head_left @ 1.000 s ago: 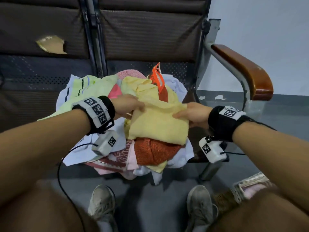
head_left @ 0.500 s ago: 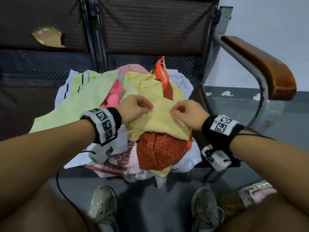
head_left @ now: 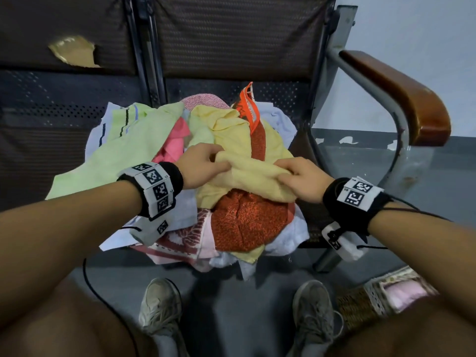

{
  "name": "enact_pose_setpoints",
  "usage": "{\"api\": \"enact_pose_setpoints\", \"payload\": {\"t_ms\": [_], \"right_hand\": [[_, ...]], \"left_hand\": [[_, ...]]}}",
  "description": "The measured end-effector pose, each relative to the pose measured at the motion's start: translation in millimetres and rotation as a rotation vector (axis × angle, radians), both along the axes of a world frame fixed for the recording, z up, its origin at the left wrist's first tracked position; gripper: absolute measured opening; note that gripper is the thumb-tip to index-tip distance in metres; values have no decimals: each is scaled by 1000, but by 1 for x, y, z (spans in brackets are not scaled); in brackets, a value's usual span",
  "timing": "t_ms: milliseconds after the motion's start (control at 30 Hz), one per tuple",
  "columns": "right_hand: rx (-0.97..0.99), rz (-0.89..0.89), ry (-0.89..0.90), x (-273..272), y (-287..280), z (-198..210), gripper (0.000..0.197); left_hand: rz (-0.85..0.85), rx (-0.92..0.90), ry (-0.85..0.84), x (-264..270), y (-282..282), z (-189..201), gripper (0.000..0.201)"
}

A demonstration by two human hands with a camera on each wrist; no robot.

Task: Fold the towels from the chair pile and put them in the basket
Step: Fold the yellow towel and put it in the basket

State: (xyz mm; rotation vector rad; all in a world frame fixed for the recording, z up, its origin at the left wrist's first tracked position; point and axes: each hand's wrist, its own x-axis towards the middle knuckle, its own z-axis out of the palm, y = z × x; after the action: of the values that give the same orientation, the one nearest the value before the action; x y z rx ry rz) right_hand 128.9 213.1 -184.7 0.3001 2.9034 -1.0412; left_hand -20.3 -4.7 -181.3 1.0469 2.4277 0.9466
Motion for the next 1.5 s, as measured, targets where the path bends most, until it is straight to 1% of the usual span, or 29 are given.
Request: {"api": "enact_pose_setpoints", "payload": {"t_ms": [33,67,100,133,200,300,367,400,467,500,533,567,633,667,700,767,800,833,900,967,1000,1067,1133,1200,1233,1300,1367,1400,1500], "right_hand": [[-128,-40,3,0,-1,3,35],[-261,-87,11,0,-1,4,36],[-363,-131,13,0,-2,4,29],[-425,-169,6,-1,-3,5,21],[-447,-216,-40,-7,-1,-2,20],[-322,-258,-118,-15,5,-17,24],[-236,-279,-150,-19,10,-25,24],[-212,-289,-162,-20,11,-26,24],[-192,-299,-172,-23,13,-28,25],[-188,-295,-175,-24,14,-29,25],[-172,-289,-182,-25,13,-28,25],[-151,-272,-187,-25,13,-29,25],[-99,-254,-216,-26,12,-27,30],[-61,-245,-240,-25,10,-24,31],[-20,-232,-245,-25,10,-23,30],[48,-208,-245,-23,10,-14,11],[63,-199,-223,-22,8,-8,20],[41,-195,-179,-21,7,-2,36],[-123,-199,-55,-20,-1,13,56],[-318,-190,57,-16,-13,29,67],[-418,-187,99,-14,-19,36,68],[-572,-169,151,-8,-29,47,57],[-643,-210,155,-1,-36,56,48],[-689,-261,140,4,-38,62,46],[-713,-286,144,6,-38,64,44],[-786,-350,177,11,-36,71,35],[-864,-418,203,22,-30,78,31],[-914,-443,204,30,-25,81,33],[-1004,-515,230,64,-2,87,42]], "left_hand": [[27,32,-49,0,3,3,31],[54,54,-83,0,6,6,42],[82,66,-97,0,10,5,49],[115,69,-83,-1,14,3,49],[215,51,-5,-3,22,-3,42],[404,-14,52,-6,26,-7,49],[475,-179,15,-8,26,-6,66],[492,-233,-72,-9,26,-7,76],[471,-232,-370,-5,26,-8,88],[443,-220,-503,-2,26,-8,88],[416,-212,-579,1,27,-9,85],[400,-191,-600,3,29,-10,78],[413,-88,-561,7,35,-8,58],[431,-27,-536,8,39,-5,51],[448,34,-517,10,42,-2,50],[464,137,-465,13,45,6,58],[453,194,-441,16,46,10,53],[442,257,-436,20,46,15,42],[415,372,-474,26,45,23,27],[330,471,-537,34,42,33,19],[270,513,-564,39,40,38,16],[184,577,-610,46,37,48,12],[134,621,-651,52,33,58,17],[120,622,-685,55,29,63,22],[122,599,-701,58,26,63,28],[109,493,-708,64,21,56,50],[41,340,-639,74,19,45,65],[-4,293,-598,80,20,39,65],[-134,266,-539,101,37,32,47]]}}
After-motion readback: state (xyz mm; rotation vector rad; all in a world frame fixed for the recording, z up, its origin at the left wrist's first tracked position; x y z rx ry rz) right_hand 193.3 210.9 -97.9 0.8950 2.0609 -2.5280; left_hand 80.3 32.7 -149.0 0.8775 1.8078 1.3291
